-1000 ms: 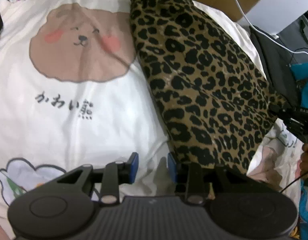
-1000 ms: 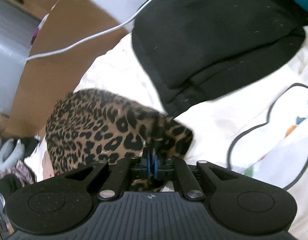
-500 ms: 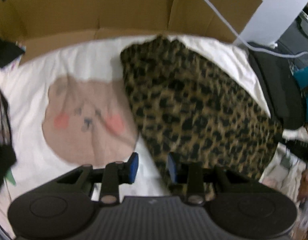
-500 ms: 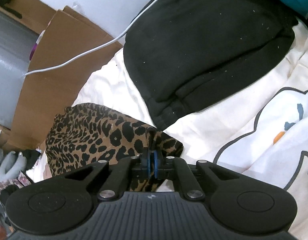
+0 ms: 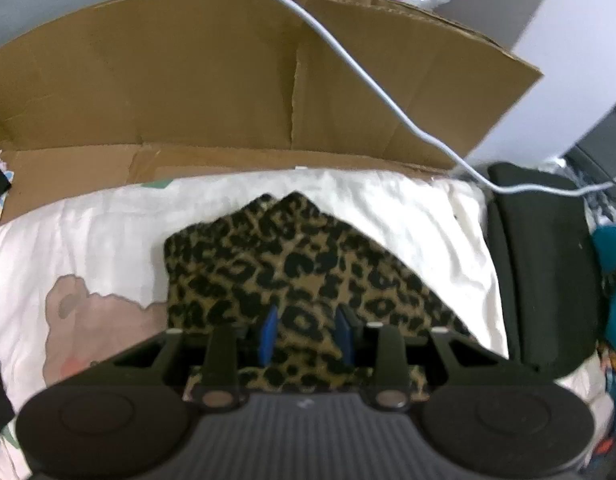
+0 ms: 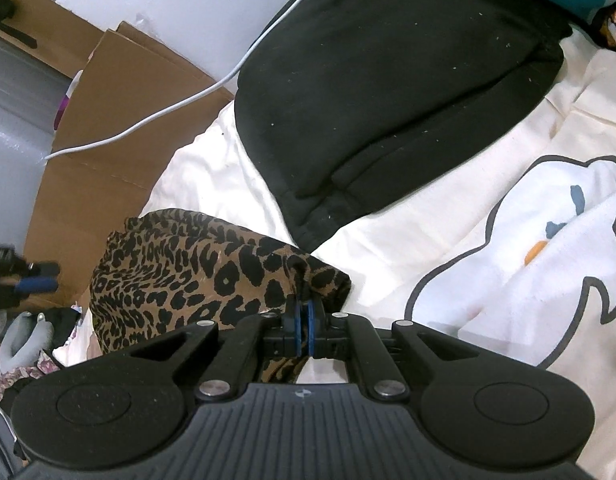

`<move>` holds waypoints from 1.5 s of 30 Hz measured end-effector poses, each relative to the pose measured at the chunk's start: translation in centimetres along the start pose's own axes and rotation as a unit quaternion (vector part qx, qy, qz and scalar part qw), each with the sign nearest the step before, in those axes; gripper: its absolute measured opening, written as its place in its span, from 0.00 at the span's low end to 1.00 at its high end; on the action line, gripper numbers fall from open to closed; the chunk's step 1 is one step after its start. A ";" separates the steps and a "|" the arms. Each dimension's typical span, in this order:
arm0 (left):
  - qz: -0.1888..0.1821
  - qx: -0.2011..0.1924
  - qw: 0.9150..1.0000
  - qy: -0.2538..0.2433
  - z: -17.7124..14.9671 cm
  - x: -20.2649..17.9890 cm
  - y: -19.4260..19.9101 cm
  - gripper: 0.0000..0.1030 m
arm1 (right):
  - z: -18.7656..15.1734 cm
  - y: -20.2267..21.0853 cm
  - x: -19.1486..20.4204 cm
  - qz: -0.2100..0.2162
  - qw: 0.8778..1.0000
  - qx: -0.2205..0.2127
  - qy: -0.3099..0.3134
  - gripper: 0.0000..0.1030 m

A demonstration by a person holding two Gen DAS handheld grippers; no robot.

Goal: Fold clothes

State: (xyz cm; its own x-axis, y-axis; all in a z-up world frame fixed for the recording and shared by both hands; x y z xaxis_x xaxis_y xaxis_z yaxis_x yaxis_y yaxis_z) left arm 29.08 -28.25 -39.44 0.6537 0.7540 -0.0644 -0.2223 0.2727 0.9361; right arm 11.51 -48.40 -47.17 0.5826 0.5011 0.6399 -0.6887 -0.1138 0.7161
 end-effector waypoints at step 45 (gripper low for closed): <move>0.069 0.100 0.974 0.189 3.0 0.0 -12.9 0.13 | -0.4 -0.8 -0.3 0.018 0.999 0.039 0.013 0.01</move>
State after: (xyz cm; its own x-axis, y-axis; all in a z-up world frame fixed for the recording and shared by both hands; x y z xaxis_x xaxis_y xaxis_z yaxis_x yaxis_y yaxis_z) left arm 34.09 -33.57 -50.52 0.3055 0.9519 -0.0217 -0.1194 0.0609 0.9910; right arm 11.73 -48.13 -48.04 0.5462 0.5173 0.6589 -0.6728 -0.1976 0.7129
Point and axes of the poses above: each gripper's, at about its wrist camera, not at the fingertips, and y roughly against the way its jaws point, x to its left, z to its top, the point moved 10 cm from there along -y, roughly the way its jaws point, and after that the axes turned 6 degrees about -y, right-handed, at the moved point
